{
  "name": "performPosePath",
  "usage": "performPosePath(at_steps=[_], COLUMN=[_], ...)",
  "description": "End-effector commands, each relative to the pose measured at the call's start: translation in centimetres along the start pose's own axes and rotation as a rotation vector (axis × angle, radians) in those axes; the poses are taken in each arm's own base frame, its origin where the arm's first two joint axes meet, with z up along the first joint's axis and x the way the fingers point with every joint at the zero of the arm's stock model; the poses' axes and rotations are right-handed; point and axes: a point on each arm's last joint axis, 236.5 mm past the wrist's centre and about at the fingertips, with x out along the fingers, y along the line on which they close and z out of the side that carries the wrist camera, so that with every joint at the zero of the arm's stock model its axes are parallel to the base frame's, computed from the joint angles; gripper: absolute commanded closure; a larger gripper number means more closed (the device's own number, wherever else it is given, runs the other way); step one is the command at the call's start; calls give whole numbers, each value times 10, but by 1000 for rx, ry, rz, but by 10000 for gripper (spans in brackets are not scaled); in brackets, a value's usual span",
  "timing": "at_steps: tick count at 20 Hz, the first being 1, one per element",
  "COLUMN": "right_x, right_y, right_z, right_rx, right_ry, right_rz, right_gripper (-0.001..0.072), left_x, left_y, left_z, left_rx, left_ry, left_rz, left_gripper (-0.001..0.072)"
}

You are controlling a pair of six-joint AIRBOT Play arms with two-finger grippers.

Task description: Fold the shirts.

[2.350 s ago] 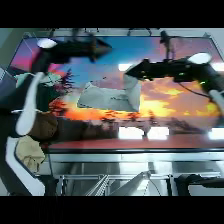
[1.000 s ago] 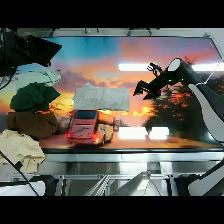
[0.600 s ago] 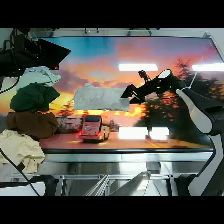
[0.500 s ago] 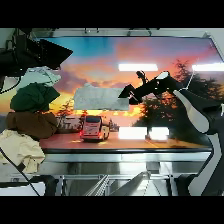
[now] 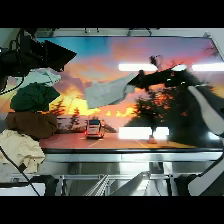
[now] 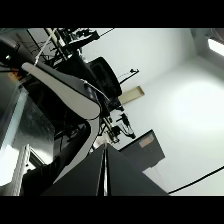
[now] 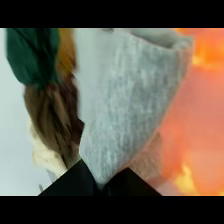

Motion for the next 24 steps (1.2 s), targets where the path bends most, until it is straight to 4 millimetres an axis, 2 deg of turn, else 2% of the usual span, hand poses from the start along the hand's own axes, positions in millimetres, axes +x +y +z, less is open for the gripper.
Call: performPosePath(at_steps=[1, 3, 4, 5, 7, 9, 10, 12, 13, 14, 16, 18, 19, 20, 21, 24], right_x=[-146, -249, -296, -339, -417, -468, -488, -515, -524, -536, -553, -561, -563, -565, -562, -549], right_y=[6, -32, -58, -88, -154, -205, -224, -254, -264, -272, -278, -278, -277, -274, -271, -255], right_z=[49, 51, 39, 18, -45, -118, -154, -220, -247, -269, -294, -300, -298, -294, -290, -283], right_rx=[23, 132, 199, 272, 429, 580, 640, 765, 825, 857, 883, 895, 890, 883, 874, 861], right_ry=[-254, -449, -540, -620, -767, -852, -892, -963, -1002, -1054, -1127, -1174, -1188, -1198, -1192, -1146], right_rz=[6, -28, -59, -107, -223, -308, -340, -399, -414, -429, -449, -426, -416, -401, -382, -296], right_gripper=[702, 702, 702, 702, 701, 701, 701, 699, 700, 699, 699, 678, 492, 246, 179, 179], left_x=[1, 1, 1, 1, 1, 1, 1, 1, 1, 1, 1, 1, 1, 1, 1, 1], left_y=[-5, -8, -9, -10, -10, -10, -10, -10, -10, -10, -10, -10, -10, -10, -10, -10], left_z=[-10, -15, -17, -19, -19, -18, -19, -19, -18, -18, -19, -19, -19, -19, -19, -19], left_rx=[2, 1, 1, 1, 1, 13, 20, 24, 28, 30, 30, 30, 30, 30, 30, 30], left_ry=[41, 64, 73, 80, 80, 79, 79, 79, 78, 78, 79, 79, 80, 80, 81, 82], left_rz=[-22, -34, -39, -43, -43, -43, -43, -43, -43, -43, -43, -43, -43, -43, -44, -45], left_gripper=[685, 684, 685, 684, 685, 684, 685, 684, 685, 684, 684, 685, 684, 685, 685, 685])
